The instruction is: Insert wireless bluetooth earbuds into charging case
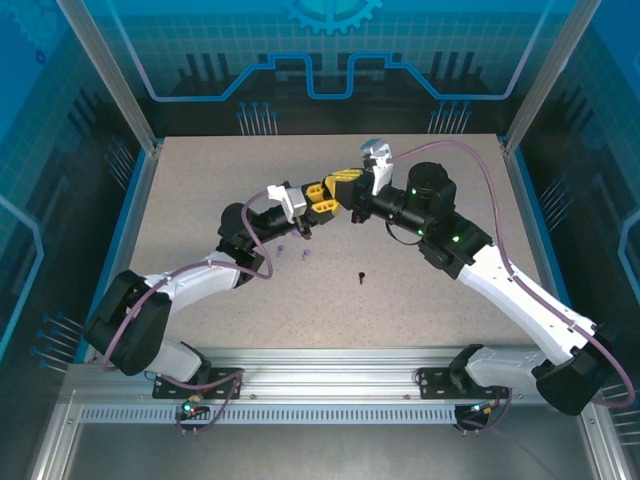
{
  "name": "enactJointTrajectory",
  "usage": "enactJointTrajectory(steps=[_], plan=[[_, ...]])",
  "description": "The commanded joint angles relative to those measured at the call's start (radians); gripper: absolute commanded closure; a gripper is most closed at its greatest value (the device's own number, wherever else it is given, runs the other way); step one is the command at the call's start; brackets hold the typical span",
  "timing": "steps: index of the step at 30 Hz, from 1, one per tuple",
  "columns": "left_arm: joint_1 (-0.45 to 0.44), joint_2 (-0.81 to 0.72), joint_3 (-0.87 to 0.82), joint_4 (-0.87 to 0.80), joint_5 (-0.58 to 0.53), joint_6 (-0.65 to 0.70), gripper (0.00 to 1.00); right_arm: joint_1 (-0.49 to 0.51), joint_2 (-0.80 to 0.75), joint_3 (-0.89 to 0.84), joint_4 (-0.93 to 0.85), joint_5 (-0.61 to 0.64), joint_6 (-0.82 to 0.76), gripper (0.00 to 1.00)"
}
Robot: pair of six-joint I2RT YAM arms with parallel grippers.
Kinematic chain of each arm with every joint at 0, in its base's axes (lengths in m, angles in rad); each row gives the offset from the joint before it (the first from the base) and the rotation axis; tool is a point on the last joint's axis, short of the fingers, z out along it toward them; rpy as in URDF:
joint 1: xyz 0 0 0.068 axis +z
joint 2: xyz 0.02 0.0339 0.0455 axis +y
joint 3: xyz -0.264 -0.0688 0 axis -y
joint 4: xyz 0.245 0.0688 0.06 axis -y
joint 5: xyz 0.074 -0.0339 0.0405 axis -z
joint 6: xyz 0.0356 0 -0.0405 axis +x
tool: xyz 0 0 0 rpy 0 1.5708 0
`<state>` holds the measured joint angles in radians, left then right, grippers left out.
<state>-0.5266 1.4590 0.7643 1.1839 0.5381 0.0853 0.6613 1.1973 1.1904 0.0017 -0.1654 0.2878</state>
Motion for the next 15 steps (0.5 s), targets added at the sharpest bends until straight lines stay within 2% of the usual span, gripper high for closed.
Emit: enactJointTrajectory(steps=[1,15], plan=[[-0.005,-0.019,0.024,0.048,-0.006,0.01,1.0,0.011,0.0,-0.024,0.021,0.002,0.007,0.91],[-0.006,-0.032,0.026,0.027,-0.011,0.024,1.0,0.009,-0.046,-0.077,0.017,0.014,0.013,0.92]])
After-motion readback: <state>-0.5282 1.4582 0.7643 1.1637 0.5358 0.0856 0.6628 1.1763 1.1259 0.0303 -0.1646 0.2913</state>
